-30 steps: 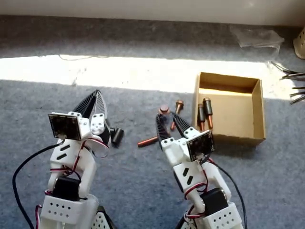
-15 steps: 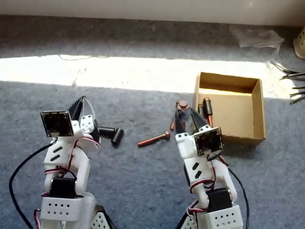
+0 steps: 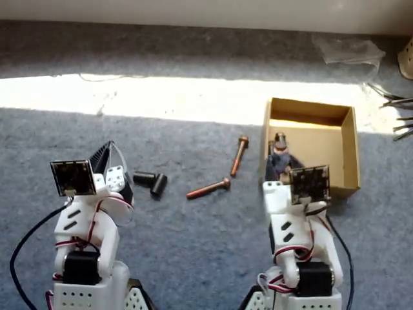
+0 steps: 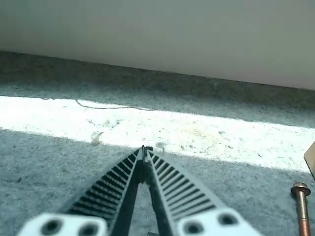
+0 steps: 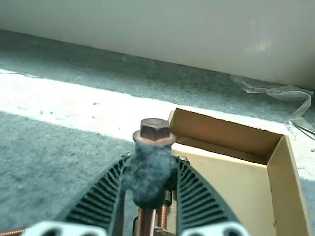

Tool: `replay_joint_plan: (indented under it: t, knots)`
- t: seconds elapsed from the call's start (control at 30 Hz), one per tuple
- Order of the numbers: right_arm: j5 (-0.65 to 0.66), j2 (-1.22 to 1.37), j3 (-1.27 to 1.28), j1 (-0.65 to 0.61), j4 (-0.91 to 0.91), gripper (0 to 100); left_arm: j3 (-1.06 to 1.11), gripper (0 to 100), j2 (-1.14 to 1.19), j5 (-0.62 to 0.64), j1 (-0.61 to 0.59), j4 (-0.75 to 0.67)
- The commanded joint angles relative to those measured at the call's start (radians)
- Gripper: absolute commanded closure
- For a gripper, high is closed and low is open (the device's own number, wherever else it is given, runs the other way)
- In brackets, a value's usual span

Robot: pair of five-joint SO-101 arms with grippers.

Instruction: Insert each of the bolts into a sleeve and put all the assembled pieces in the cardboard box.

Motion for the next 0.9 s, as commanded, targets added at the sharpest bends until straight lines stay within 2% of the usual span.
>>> replay_joint_plan:
  t: [0.0, 0.3, 0.53, 0.7, 0.87]
  knots:
    - [0.014, 0.124, -0.17, 0.038, 0.01, 99.4, -0.048, 99, -0.008, -0.009, -0.054, 0.008]
    - [0.015, 0.673, -0.46, 0.051, 0.005, 99.4, 0.021, 99, -0.01, -0.009, -0.165, 0.005]
    - [0.081, 1.063, -0.661, 0.097, 0.005, 99.4, 0.031, 99, -0.01, -0.009, -0.168, 0.008]
    - [0.084, 1.291, -0.791, 0.183, 0.004, 99.4, 0.053, 99, -0.01, -0.009, -0.168, 0.005]
    - [0.084, 1.491, -0.894, 0.202, 0.004, 99.4, 0.062, 99, -0.01, -0.009, -0.166, 0.003]
